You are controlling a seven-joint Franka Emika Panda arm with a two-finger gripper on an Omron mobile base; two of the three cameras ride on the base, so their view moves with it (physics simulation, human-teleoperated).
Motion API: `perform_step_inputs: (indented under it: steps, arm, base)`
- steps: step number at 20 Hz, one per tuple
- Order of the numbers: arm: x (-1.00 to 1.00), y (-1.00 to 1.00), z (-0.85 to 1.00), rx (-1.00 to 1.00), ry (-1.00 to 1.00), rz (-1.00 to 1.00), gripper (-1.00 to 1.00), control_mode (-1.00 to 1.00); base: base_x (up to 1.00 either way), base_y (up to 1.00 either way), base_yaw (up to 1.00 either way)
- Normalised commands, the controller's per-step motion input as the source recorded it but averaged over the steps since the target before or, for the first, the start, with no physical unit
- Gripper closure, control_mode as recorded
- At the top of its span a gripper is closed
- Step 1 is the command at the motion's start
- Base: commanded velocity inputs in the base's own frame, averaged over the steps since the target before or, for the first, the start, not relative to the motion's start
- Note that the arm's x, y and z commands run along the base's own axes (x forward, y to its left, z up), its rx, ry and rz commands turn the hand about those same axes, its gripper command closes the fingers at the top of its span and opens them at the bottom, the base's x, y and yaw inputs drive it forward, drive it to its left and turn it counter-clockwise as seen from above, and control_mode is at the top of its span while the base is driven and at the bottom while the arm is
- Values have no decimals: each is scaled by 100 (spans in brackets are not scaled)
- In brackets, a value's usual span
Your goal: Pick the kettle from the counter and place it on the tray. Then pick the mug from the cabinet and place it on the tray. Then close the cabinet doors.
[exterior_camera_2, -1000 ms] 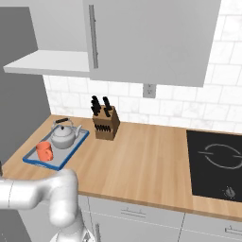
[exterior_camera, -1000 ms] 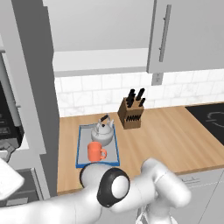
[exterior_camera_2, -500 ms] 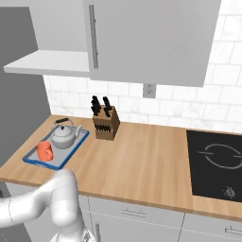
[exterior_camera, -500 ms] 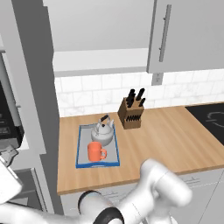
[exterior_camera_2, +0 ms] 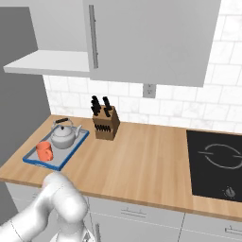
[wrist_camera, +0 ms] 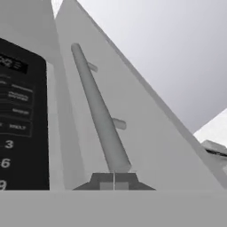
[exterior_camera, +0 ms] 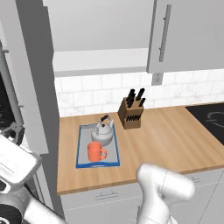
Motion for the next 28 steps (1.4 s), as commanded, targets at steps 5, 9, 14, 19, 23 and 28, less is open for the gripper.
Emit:
perform_step_inputs:
  steps: [5, 9, 14, 19, 23, 28]
  arm:
    - [100, -100, -14, 11, 19, -3, 100, -100]
    - [100, -100, 0, 34, 18, 0, 100, -100]
    - [100, -100, 11, 40, 19, 0, 100, -100]
    - [100, -97, 18, 40, 26, 0, 100, -100]
    - [100, -94, 0, 31, 16, 0, 100, -100]
    - [100, -92, 0, 23, 5, 0, 100, -100]
  base:
    - [0, 0, 0]
    - [0, 0, 0]
    - [0, 0, 0]
    - [0, 0, 0]
    - [0, 0, 0]
    - [0, 0, 0]
